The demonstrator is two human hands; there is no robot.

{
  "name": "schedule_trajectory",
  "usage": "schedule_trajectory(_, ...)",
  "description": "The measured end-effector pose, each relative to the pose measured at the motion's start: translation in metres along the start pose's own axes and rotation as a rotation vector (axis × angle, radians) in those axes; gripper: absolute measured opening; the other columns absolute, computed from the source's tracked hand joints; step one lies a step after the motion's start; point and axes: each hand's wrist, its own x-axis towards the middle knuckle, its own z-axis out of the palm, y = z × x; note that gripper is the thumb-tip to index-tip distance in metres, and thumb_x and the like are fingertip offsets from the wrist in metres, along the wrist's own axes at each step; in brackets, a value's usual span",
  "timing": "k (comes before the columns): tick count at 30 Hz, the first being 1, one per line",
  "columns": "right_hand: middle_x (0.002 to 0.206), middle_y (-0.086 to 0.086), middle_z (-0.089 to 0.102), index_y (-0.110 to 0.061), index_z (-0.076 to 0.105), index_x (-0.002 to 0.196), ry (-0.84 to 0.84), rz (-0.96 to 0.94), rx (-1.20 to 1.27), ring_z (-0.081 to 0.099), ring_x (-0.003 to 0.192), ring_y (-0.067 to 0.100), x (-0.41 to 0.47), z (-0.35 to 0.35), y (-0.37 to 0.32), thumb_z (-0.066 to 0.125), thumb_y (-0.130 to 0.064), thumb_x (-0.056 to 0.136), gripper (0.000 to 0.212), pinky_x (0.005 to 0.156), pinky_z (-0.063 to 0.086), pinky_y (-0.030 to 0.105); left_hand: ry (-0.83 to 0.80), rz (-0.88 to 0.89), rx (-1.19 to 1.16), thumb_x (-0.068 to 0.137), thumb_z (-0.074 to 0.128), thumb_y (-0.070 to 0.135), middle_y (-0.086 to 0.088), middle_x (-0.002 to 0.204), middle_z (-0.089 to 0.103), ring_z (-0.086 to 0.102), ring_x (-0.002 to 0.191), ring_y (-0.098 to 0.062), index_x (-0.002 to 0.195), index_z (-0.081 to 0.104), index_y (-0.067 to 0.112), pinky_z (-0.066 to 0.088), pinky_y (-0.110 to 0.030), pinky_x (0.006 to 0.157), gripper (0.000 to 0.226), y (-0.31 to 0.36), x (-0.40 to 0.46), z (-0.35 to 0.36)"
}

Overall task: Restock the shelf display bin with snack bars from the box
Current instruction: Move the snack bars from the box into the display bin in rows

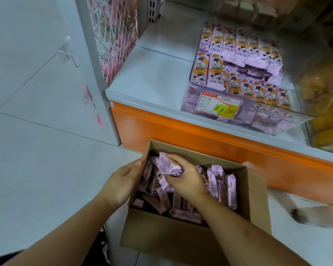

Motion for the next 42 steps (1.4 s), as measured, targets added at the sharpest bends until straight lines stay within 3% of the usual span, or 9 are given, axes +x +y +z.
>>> schedule_trajectory(3, 0.111, -0.010, 0.077, -0.045, 0.067, 0.130, -0.069, 0.047, 0.085, 0.054, 0.055, 0.012, -0.023, -0.038, -0.021, 0.076, -0.005, 0.089, 0.058, 0.055, 0.046, 0.028, 0.071, 0.051, 0.208, 0.108, 0.036, 0.050, 0.016, 0.134, 0.063, 0.058, 0.119, -0.014, 0.132, 0.066, 0.042, 0.041, -0.030, 0.106, 0.039, 0.017, -0.005, -0.001)
schedule_trajectory(6, 0.115, 0.003, 0.076, -0.040, 0.071, 0.126, -0.160, 0.109, 0.169, 0.076, 0.084, 0.024, -0.044, -0.075, -0.058, 0.080, -0.001, 0.087, 0.056, 0.077, 0.063, 0.032, 0.123, 0.259, 0.574, 0.100, 0.051, 0.038, 0.005, 0.137, 0.063, 0.057, 0.123, -0.018, 0.135, 0.064, 0.030, 0.041, -0.027, 0.105, 0.037, 0.046, -0.016, 0.001)
schedule_trajectory(11, 0.111, 0.018, 0.078, -0.020, 0.070, 0.128, -0.338, 0.122, 0.194, 0.076, 0.098, 0.042, -0.079, -0.132, -0.125, 0.076, 0.006, 0.088, 0.049, 0.085, 0.063, 0.053, -0.112, 0.450, 0.766, 0.068, 0.061, 0.075, 0.037, 0.148, 0.041, 0.046, 0.135, 0.003, 0.151, 0.033, 0.053, 0.041, -0.032, 0.114, 0.091, 0.122, -0.043, 0.009)
schedule_trajectory(14, 0.116, 0.017, 0.076, -0.011, 0.070, 0.126, -0.377, 0.062, 0.192, 0.074, 0.103, 0.043, -0.109, -0.163, -0.162, 0.075, 0.002, 0.090, 0.039, 0.080, 0.062, 0.050, -0.455, 0.447, 0.560, 0.087, 0.080, 0.038, 0.025, 0.148, 0.053, 0.051, 0.131, 0.009, 0.153, 0.041, 0.039, 0.040, -0.015, 0.110, 0.077, 0.174, -0.074, 0.012)
schedule_trajectory(17, 0.127, 0.016, 0.073, -0.005, 0.062, 0.136, -0.320, 0.017, 0.278, 0.073, 0.109, 0.038, -0.139, -0.185, -0.188, 0.077, -0.006, 0.092, 0.046, 0.074, 0.064, 0.043, -0.504, 0.531, 0.444, 0.094, 0.076, 0.018, 0.021, 0.139, 0.064, 0.057, 0.129, 0.006, 0.145, 0.055, 0.030, 0.041, -0.018, 0.113, 0.056, 0.208, -0.101, 0.008)
schedule_trajectory(21, 0.111, 0.002, 0.079, -0.012, 0.065, 0.124, -0.109, -0.034, 0.500, 0.074, 0.082, 0.039, -0.167, -0.197, -0.208, 0.080, -0.017, 0.090, 0.037, 0.071, 0.061, 0.042, -0.393, 0.577, 0.283, 0.097, 0.072, 0.022, 0.011, 0.125, 0.074, 0.069, 0.118, -0.012, 0.128, 0.069, 0.027, 0.052, -0.041, 0.107, 0.031, 0.237, -0.132, 0.005)
schedule_trajectory(25, 0.095, 0.027, 0.070, -0.012, 0.060, 0.130, -0.064, -0.128, 0.664, 0.064, 0.072, 0.037, -0.175, -0.204, -0.216, 0.082, -0.021, 0.088, 0.049, 0.059, 0.054, 0.037, -0.324, 0.502, 0.050, 0.094, 0.074, 0.030, 0.006, 0.118, 0.078, 0.072, 0.113, -0.014, 0.121, 0.074, 0.023, 0.055, -0.039, 0.101, 0.028, 0.251, -0.150, 0.008)
schedule_trajectory(30, 0.073, 0.000, 0.070, -0.041, 0.064, 0.114, 0.098, -0.160, 0.390, 0.063, 0.067, 0.031, -0.174, -0.200, -0.220, 0.087, -0.047, 0.081, 0.041, 0.061, 0.051, 0.041, -0.254, 0.498, -0.005, 0.082, 0.086, 0.028, 0.003, 0.112, 0.078, 0.078, 0.098, -0.020, 0.104, 0.075, 0.032, 0.058, -0.045, 0.097, 0.025, 0.257, -0.152, 0.019)
schedule_trajectory(42, 0.067, 0.015, 0.068, -0.034, 0.072, 0.105, 0.095, -0.123, 0.414, 0.054, 0.056, 0.028, -0.168, -0.235, -0.208, 0.092, -0.029, 0.077, 0.035, 0.055, 0.044, 0.035, -0.189, 0.514, 0.059, 0.092, 0.068, 0.045, 0.001, 0.089, 0.073, 0.066, 0.080, -0.010, 0.102, 0.077, 0.022, 0.050, -0.028, 0.081, 0.027, 0.255, -0.133, 0.017)
